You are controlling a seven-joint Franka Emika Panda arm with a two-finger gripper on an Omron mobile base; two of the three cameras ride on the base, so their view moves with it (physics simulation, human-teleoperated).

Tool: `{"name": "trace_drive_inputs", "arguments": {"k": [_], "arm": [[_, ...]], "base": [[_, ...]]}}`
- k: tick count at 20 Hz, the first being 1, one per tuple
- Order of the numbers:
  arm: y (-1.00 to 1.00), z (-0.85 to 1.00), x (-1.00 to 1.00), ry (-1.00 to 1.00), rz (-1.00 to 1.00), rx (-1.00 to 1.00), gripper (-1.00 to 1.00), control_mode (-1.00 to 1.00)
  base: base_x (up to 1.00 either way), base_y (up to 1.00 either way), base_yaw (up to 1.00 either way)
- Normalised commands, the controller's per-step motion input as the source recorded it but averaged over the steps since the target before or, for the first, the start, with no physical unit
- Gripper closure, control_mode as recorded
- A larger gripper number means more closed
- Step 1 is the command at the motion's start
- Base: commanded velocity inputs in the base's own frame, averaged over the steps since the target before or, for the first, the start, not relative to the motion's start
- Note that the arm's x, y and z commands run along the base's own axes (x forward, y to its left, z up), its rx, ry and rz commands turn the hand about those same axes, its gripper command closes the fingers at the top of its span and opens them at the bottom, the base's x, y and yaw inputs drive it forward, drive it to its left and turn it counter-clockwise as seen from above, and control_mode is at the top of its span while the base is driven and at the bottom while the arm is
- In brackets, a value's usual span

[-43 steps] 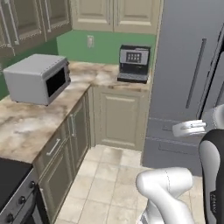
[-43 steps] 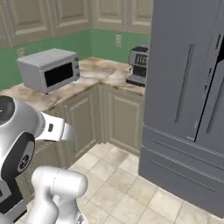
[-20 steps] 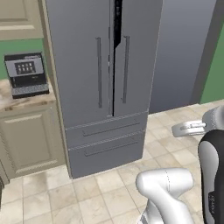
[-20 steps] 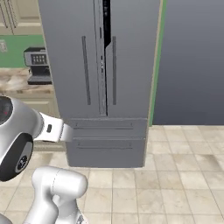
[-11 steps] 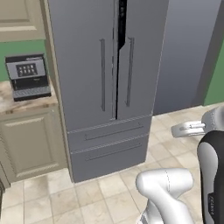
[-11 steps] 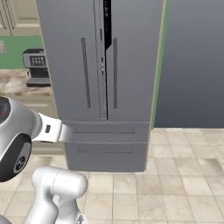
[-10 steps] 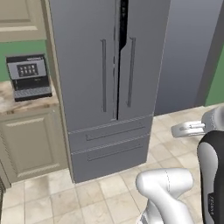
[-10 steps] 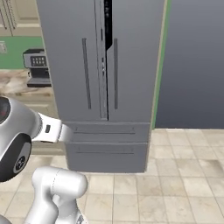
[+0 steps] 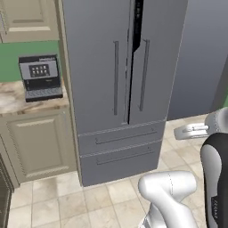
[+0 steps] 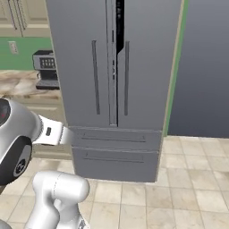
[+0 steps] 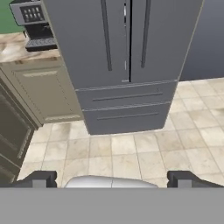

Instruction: Retrieve the fish from the fridge and place it on the saucepan with marinade on the stove.

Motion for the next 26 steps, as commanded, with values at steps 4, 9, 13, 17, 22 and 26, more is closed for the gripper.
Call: {"name": "trace_drive_inputs", "arguments": {"k": [4,9,13,17,22,26], "arm": [[0.00,0.00,0.00,0.00,0.00,0.00,-1.00,1.00],[0.00,0.00,0.00,0.00,0.00,0.00,-1.00,1.00],[0.00,0.00,0.00,0.00,0.00,0.00,-1.00,1.00],[0.00,0.00,0.00,0.00,0.00,0.00,-1.00,1.00],[0.00,0.00,0.00,0.00,0.00,0.00,-1.00,1.00],[0.00,0.00,0.00,0.00,0.00,0.00,-1.00,1.00]], "base": [[0.02,-0.37,0.12],[0.12,-0.43,0.04],[0.40,-0.25,0.00],[0.60,0.00,0.00],[0.61,0.00,0.00],[0.30,0.00,0.00]]}}
